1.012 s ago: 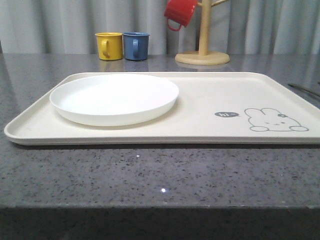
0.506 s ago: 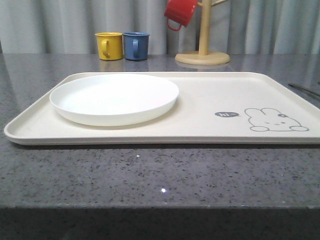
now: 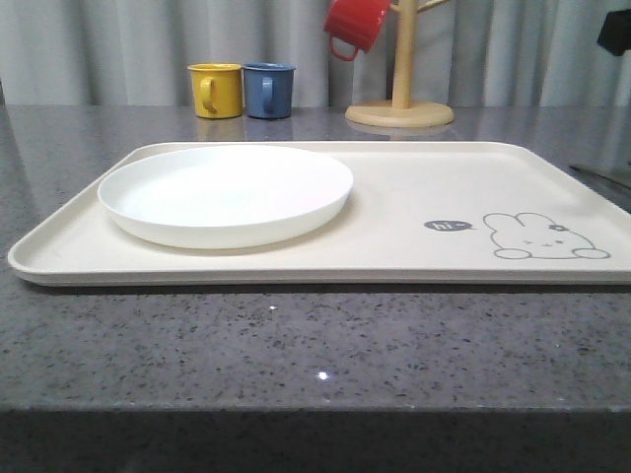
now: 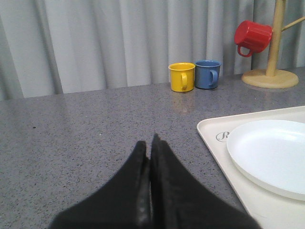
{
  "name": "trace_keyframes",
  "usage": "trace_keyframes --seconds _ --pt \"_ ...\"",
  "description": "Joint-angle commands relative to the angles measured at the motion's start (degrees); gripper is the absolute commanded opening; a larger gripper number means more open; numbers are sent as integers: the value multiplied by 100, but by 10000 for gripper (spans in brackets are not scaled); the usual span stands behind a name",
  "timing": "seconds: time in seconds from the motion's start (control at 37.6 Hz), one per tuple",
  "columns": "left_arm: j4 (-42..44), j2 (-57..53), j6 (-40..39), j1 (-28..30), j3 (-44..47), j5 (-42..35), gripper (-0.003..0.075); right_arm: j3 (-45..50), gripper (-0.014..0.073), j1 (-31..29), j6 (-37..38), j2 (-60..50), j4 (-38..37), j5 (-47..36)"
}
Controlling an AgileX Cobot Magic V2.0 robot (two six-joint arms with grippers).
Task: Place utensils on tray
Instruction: 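Grasp the silver fork with the right gripper and lift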
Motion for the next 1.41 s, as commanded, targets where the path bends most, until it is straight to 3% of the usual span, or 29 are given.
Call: trace_keyframes --seconds 0.0,0.16,0.48,0.59,0.77,0.83,1.17,1.38 --pt "-44 51 -53 -4 -149 -470 -18 -337 359 4 -55 125 5 -24" --pt "-44 51 -53 -4 -149 -470 -18 -433 357 4 -55 486 5 -72" --pt "-44 51 -53 -4 -149 -470 -18 -433 253 4 -55 823 45 -118" --pt "-44 51 -53 -4 -149 -470 -18 -478 157 4 -55 823 45 -24" --pt "-44 51 -53 -4 -149 -470 -18 -630 -93 4 -55 719 45 -10" --pt "-44 51 -53 -4 -149 -470 -18 -674 -124 4 -55 661 45 -3" --pt "-44 51 -53 -4 -149 -470 -18 -992 -114 139 -39 -41 378 494" --pt "-44 51 -53 -4 -149 -481 -18 -1245 -108 954 769 -279 447 800"
